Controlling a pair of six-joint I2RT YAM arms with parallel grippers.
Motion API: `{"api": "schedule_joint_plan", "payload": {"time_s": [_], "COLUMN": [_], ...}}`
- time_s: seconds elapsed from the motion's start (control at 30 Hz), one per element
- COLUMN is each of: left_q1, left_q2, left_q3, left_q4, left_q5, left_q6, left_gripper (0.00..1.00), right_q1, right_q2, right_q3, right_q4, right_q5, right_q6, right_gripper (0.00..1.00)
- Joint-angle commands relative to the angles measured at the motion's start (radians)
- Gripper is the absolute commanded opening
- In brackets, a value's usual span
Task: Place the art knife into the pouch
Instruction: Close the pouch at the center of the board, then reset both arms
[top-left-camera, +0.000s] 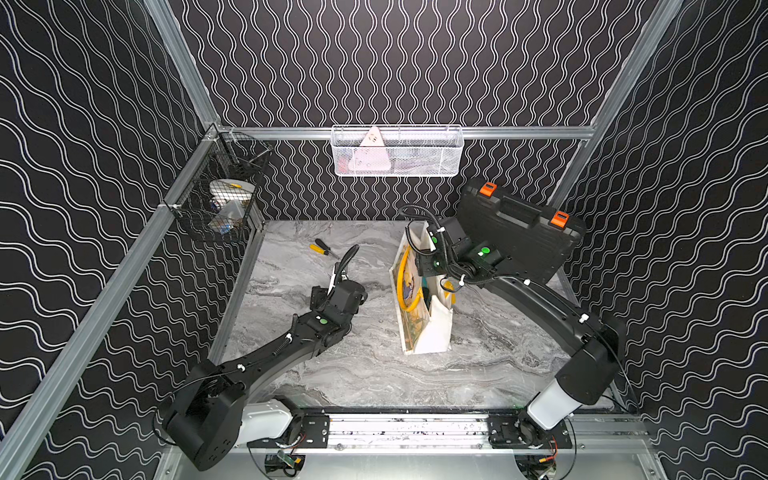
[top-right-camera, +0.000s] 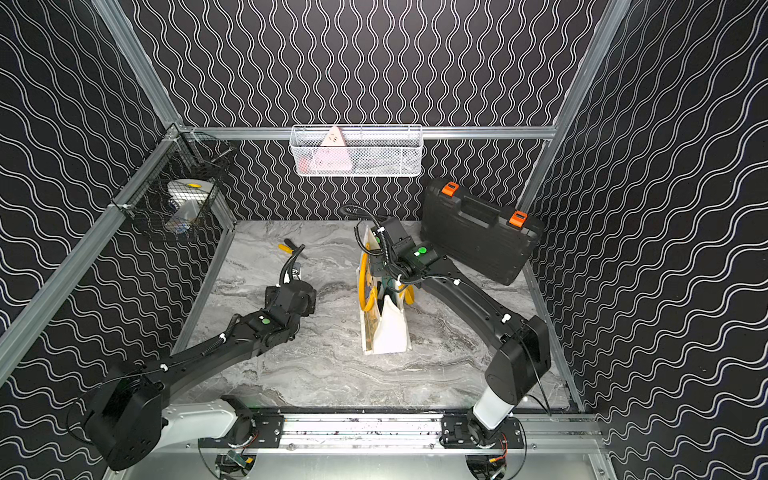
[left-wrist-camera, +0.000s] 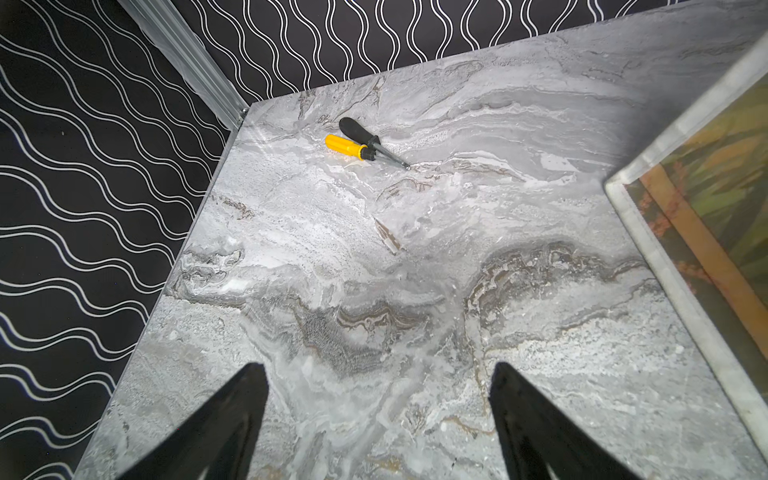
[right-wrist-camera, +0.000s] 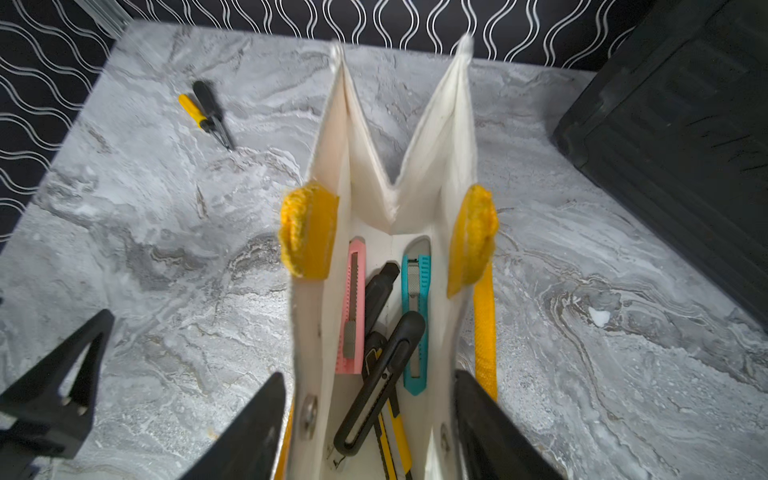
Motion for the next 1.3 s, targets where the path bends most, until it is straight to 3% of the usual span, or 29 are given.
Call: {"api": "schedule_joint_plan", "payload": {"time_s": [0.0, 0.03, 0.13, 0.33, 0.53, 0.87, 1.0, 1.07, 1.13, 1.2, 1.27], "left_q1": [0.004, 0.006, 0.007, 0.013, 0.034, 0.121, 0.146, 0.16, 0.18, 0.206, 0.224], "left_q2": [-0.003, -0.002, -0.004, -0.025, -0.074, -0.02, -0.009, 0.008, 0.038, 0.081, 0.109], "left_q3": [-0.004, -0.005, -0.01, -0.062, -0.2, -0.278, -0.347, -0.386, -0.411, -0.413, -0.39], "left_q4": [0.035, 0.033, 0.045, 0.142, 0.405, 0.574, 0.686, 0.782, 0.857, 0.881, 0.87], "left_q5": [-0.004, -0.007, -0.011, -0.051, -0.037, 0.017, 0.021, 0.042, 0.067, 0.087, 0.09], "left_q6": [0.004, 0.003, 0.015, 0.082, 0.185, 0.212, 0.227, 0.241, 0.247, 0.231, 0.227], "left_gripper": [0.88, 0.88, 0.89, 0.89, 0.89, 0.89, 0.89, 0.89, 0.89, 0.89, 0.89], "right_q1": [-0.004, -0.009, -0.032, -0.157, -0.357, -0.558, -0.56, -0.568, -0.592, -0.608, -0.618], "right_q2": [-0.051, -0.065, -0.119, -0.259, -0.383, -0.375, -0.435, -0.476, -0.487, -0.455, -0.368], "right_q3": [-0.024, -0.033, -0.078, -0.239, -0.481, -0.699, -0.893, -1.049, -1.2, -1.29, -1.295], "right_q4": [0.041, 0.042, 0.054, 0.117, 0.27, 0.439, 0.72, 0.97, 1.242, 1.448, 1.516], "right_q5": [0.012, 0.023, 0.063, 0.062, 0.023, 0.083, 0.092, 0.12, 0.072, 0.05, 0.066], "right_q6": [-0.003, 0.001, 0.008, 0.013, 0.002, -0.049, -0.166, -0.191, -0.22, -0.226, -0.223], "right_gripper": [0.74, 0.77, 1.0, 1.0, 1.0, 1.0, 1.0, 1.0, 1.0, 1.0, 1.0]}}
